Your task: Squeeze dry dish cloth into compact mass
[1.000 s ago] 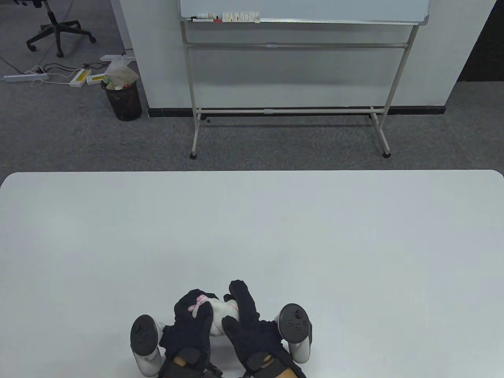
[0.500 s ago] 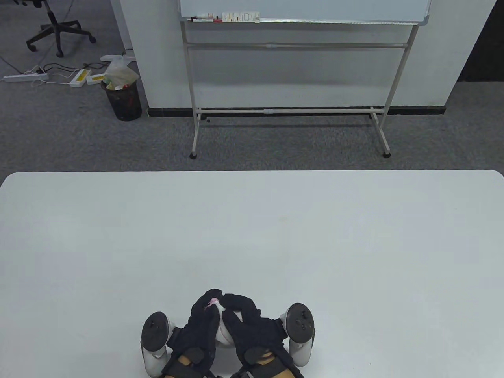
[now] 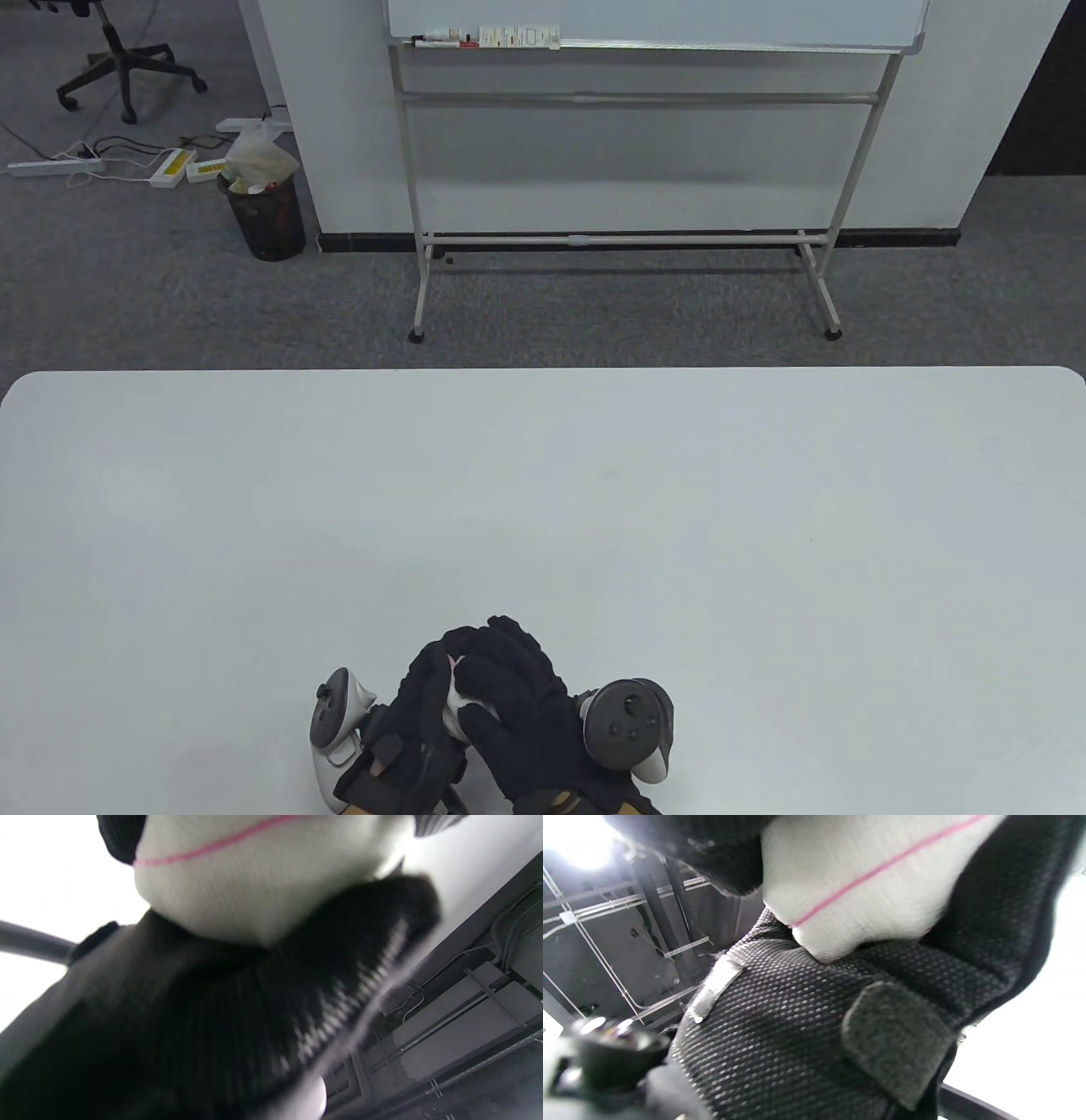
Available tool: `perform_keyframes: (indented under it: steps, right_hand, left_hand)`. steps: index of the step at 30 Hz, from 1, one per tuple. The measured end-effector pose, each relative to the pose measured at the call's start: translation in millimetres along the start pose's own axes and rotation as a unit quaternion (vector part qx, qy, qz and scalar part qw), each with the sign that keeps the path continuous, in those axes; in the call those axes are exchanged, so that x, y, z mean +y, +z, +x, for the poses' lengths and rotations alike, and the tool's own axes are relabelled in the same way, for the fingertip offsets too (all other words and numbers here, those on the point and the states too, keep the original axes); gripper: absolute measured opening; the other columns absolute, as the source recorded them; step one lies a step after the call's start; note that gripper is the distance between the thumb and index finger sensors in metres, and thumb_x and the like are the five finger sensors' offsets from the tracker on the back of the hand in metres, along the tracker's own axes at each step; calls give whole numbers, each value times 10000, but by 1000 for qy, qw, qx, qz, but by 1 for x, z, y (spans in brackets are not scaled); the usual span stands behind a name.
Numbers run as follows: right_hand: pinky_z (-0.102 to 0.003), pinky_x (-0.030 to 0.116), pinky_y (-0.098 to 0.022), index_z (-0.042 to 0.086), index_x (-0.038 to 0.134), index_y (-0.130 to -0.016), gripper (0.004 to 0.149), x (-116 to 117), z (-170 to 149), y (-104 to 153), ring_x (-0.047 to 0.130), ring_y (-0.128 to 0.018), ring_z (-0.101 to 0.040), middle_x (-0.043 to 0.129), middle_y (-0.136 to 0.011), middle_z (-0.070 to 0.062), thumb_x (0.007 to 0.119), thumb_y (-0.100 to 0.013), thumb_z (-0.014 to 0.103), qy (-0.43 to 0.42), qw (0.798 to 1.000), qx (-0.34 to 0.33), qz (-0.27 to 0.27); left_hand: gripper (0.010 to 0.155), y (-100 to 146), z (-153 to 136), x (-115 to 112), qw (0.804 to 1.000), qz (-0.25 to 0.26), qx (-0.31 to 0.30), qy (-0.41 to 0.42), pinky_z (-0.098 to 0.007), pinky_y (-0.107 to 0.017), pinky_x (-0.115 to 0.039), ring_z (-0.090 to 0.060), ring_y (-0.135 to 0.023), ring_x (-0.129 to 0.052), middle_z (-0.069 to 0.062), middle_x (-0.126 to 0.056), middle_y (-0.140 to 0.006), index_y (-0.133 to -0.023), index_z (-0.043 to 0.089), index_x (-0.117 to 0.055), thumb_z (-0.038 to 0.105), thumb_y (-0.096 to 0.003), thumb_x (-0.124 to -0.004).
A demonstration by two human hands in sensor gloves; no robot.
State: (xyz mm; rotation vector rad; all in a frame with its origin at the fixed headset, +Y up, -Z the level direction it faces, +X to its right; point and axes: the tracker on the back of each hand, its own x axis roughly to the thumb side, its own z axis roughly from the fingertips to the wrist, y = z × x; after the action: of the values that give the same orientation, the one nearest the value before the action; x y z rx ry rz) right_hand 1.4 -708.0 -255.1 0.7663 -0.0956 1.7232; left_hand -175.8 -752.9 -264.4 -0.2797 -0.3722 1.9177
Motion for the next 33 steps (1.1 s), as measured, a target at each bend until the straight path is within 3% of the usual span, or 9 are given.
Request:
perform_keyframes:
  steps: [3,6,12,15,18,21,23,28,33]
  right_hand:
    - [-645,221,-730,347,372,-1052,615,3,-1,-2,239,-1047,-404,170,-1096,-102,634,-523,519,-25,1000,12,-15]
    - [-663,252,-724,330,272,-1062,722,6,-7,-2,253,-1050,-419,121,-1096,-106,677,-515,570,-81,996,42,-8]
    - [-717,279,-697,321,80,-1034,945,5,-25,1,174,-1047,-486,-104,-1039,-98,759,-478,671,-207,972,105,18]
    - [-732,366,-671,305,47,-1024,986,4,-31,2,198,-1023,-541,-129,-1020,-125,775,-478,685,-259,959,116,19]
    - [-711,474,-649,266,103,-1048,938,3,-32,2,267,-998,-581,-82,-1029,-163,761,-499,647,-273,955,117,16]
    - [-656,577,-617,197,249,-1067,828,-3,-29,2,419,-968,-559,65,-1063,-193,730,-517,588,-243,964,111,-3]
    - [-621,661,-546,126,434,-1033,723,-6,-25,1,580,-897,-536,320,-1050,-220,732,-517,535,-217,970,109,-24]
    - [-587,713,-432,80,592,-920,509,-16,-10,0,746,-727,-477,518,-927,-226,747,-521,354,-137,985,70,-73]
    - [-593,697,-465,96,602,-918,498,-19,11,0,750,-728,-455,527,-918,-210,745,-509,341,93,993,-6,-73]
  left_hand:
    - [555,0,5,4,999,20,-18,-26,-469,-572,-763,-265,-769,-848,-45,-706,-875,-934,224,-496,646,-588,-601]
    - [497,1,11,6,998,34,-36,-44,-448,-549,-784,-226,-715,-879,-14,-742,-823,-905,235,-517,604,-591,-629]
    - [442,3,25,1,991,38,-102,-84,-455,-636,-748,-242,-820,-832,-1,-669,-911,-927,256,-436,508,-608,-609]
    - [454,2,27,-3,989,25,-111,-90,-480,-695,-683,-275,-901,-760,-20,-580,-992,-956,263,-377,448,-613,-609]
    - [475,3,31,-9,981,17,-122,-148,-567,-743,-486,-417,-1028,-397,-84,-398,-1086,-1001,259,-400,421,-608,-611]
    - [547,6,33,-12,957,63,-130,-251,-620,-720,-280,-462,-1018,-190,-127,-277,-1114,-1024,250,-419,518,-585,-604]
    - [587,7,31,-10,952,66,-119,-273,-633,-705,-305,-483,-1007,-203,-157,-251,-1114,-1041,246,-392,566,-582,-569]
    - [654,3,16,-7,985,19,-67,-155,-677,-686,-377,-539,-993,-301,-196,-215,-1112,-1062,195,-302,584,-595,-542]
    - [683,0,10,-15,994,-29,-56,-95,-712,-677,-365,-558,-1002,-299,-191,-151,-1129,-1080,202,-224,601,-604,-510]
